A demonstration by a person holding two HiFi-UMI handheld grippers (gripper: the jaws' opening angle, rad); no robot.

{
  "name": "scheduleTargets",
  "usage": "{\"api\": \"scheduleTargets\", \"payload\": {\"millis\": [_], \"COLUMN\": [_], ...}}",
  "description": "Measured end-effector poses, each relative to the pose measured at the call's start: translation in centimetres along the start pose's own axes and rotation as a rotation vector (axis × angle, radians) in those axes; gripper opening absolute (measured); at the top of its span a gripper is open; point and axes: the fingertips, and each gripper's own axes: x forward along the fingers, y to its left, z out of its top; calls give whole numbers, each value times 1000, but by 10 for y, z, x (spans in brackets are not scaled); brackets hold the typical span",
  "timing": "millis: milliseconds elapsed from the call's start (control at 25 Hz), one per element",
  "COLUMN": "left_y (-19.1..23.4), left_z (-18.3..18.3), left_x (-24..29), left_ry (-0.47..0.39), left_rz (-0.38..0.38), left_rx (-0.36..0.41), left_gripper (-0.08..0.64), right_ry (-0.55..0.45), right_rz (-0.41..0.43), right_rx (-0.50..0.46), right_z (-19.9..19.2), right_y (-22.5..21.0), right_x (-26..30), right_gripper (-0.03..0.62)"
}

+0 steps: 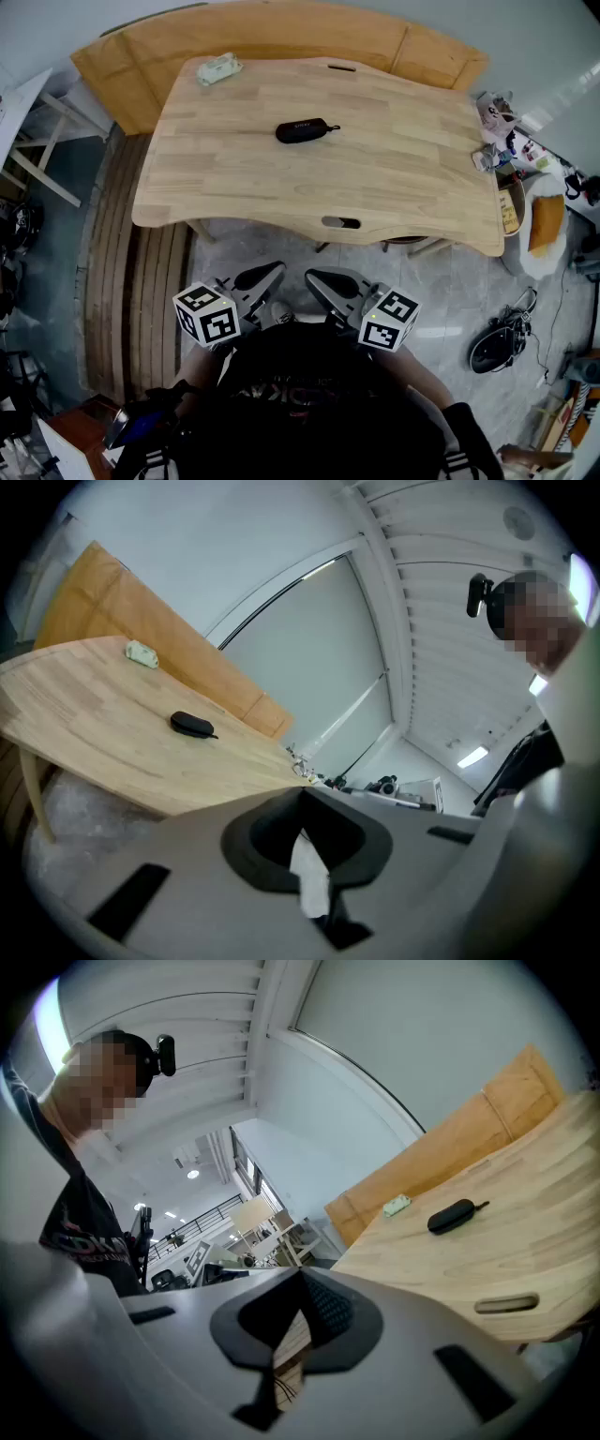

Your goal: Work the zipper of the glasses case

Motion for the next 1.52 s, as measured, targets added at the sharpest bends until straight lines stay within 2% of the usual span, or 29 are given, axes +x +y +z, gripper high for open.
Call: {"api": "scheduleTargets", "payload": {"millis": [560,840,1520], "left_y": [2,2,-1], "left_z": [-2,-2,-3], "left_x": [-2,-2,-2], "left_ry": [-3,-3,-3], "left_rz": [7,2,6], "left_rx": [-13,-19,19], "left_gripper": [12,12,12], "right_ry": [9,-14,-31], "right_rz": [6,52,13], "right_rx": [4,14,6], "right_z": [-2,1,5], "right_y": [-1,6,0], "right_x": [4,4,-2], "right_gripper": [15,15,15]}}
